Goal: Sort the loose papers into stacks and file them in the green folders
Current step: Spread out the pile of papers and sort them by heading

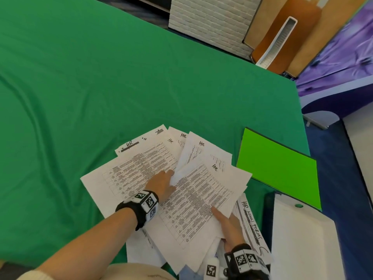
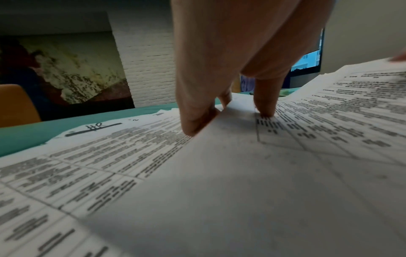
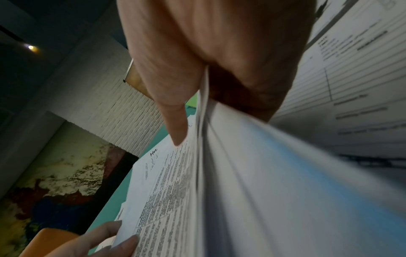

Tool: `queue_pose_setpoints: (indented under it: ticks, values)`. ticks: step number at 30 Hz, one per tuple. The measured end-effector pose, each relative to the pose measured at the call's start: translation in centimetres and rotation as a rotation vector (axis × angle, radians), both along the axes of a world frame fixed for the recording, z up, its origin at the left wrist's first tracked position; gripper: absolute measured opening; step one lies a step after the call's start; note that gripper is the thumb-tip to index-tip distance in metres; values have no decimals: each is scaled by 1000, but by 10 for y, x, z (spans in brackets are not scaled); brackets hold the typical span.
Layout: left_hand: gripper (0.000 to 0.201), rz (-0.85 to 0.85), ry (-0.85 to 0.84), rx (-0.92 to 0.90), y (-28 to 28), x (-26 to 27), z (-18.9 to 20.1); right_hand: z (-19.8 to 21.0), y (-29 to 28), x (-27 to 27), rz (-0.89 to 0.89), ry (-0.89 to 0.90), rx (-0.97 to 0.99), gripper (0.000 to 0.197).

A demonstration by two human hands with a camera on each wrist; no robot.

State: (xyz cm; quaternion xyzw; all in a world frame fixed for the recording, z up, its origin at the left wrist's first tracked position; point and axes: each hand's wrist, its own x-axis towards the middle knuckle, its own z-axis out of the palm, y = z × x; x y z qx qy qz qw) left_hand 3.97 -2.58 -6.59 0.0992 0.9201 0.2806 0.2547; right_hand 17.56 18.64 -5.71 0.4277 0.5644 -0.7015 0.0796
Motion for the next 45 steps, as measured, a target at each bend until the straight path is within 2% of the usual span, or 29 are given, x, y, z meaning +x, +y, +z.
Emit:
queue_pose_setpoints:
  ticks: [3,7,10,14,18,20,22,24,26,30,32,36,40,45]
  values:
    - [47,11,62,27,-1,-1,-2,-6,7,3,38,-43,41,29]
    - [55,-30,161,-120,-6,-12,3,-21,14,5,62,-89,56,36]
    - [76,197,223,-229,-28,-37,14,-23,17,7,78,-102,73,34]
    - [107,367,107,-425,-97,-70,17,-25,24,9,99,-107,47,25]
    - [115,363,1,-321,-128,-71,16,-38,26,10,86,-133,82,33]
    - [110,357,-58,-284,-128,-67,20,-42,25,10,89,-139,93,33]
    - [91,293,-94,-315,-128,-63,23,-46,26,11,85,-144,96,33]
    - [70,214,-87,-361,-129,-63,28,-48,27,12,89,-141,129,41]
    - [60,171,-22,-396,-129,-66,38,-49,27,13,94,-133,138,44]
    - [36,151,157,-425,-123,-75,75,-50,25,14,68,-146,113,34]
    - [27,159,236,-420,-119,-77,97,-52,25,15,80,-152,124,40]
    - [27,166,420,-385,-119,-80,140,-60,26,15,89,-145,137,48]
    - [34,89,454,-183,-125,-76,187,-57,25,15,81,-164,126,41]
    - [36,192,648,9,-135,-67,239,-55,25,13,73,-177,127,33]
